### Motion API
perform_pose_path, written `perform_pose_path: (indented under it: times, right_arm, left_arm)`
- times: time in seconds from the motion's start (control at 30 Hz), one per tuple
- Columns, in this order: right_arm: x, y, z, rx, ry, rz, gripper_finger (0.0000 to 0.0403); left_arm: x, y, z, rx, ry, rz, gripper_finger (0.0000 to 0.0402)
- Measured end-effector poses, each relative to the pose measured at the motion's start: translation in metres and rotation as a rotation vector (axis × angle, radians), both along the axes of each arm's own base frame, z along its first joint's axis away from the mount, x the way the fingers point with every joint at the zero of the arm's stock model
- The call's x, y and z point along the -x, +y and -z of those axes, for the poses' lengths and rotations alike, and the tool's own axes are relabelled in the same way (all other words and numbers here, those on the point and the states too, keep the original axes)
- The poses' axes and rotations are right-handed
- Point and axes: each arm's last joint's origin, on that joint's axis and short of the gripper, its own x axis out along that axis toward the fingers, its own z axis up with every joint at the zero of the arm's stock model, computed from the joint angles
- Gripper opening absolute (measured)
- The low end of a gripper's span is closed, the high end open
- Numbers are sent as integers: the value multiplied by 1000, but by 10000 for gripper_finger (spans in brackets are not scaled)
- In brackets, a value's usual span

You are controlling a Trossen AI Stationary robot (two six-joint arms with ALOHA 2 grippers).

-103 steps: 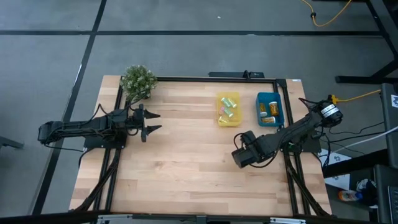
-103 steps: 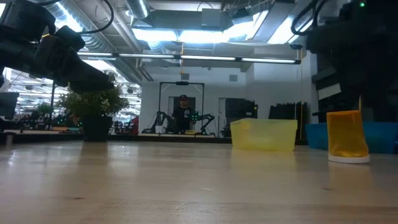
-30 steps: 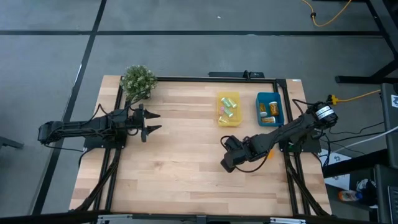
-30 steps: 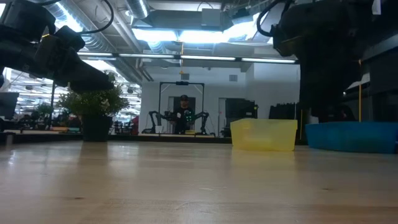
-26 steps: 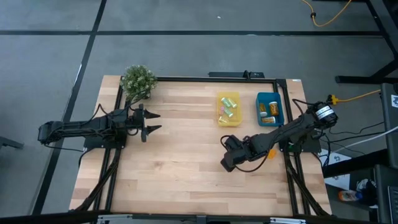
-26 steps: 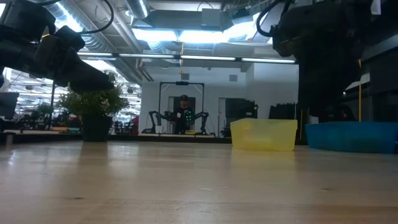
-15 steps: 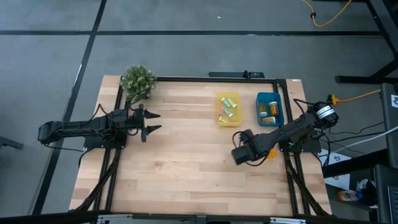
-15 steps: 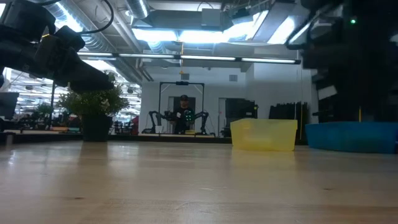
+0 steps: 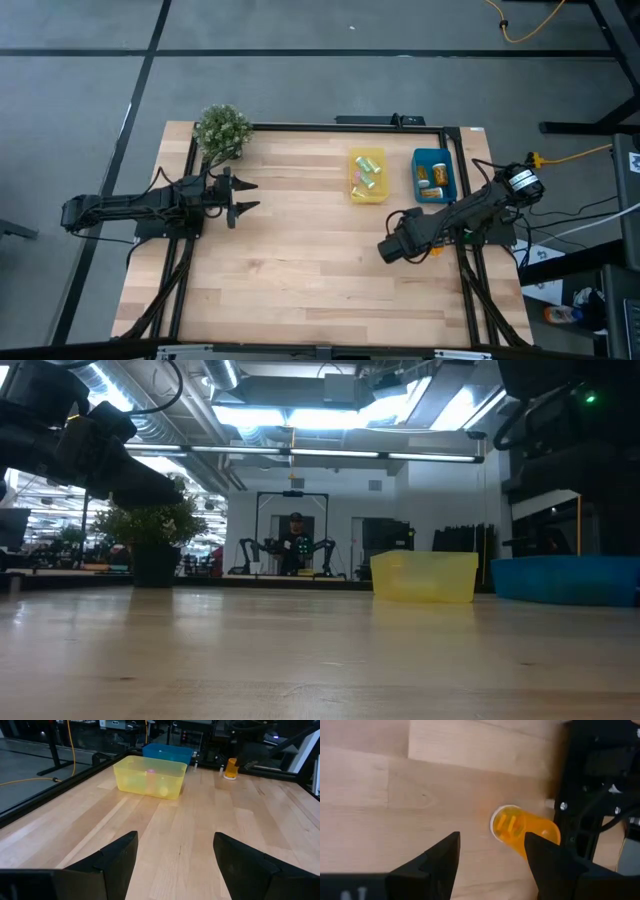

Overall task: Pick and place medicine bottles into bin by pill shape (circle, oval)
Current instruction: Put the large orange pill bottle into the blue bin

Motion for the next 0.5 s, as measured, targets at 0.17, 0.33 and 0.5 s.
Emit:
perform_pose_path:
  times: [0.17,0.33,0.5]
  right_arm:
    - [1,0,1,5,9,67,224]
    - [8,-1,9,-24,61,108,224]
    - [9,0,13,-27,52,104,224]
  left_arm:
    - [0,0,0,0,0,0,254]
    - [0,0,0,0,0,0,254]
    - [0,0,0,0,0,0,254]
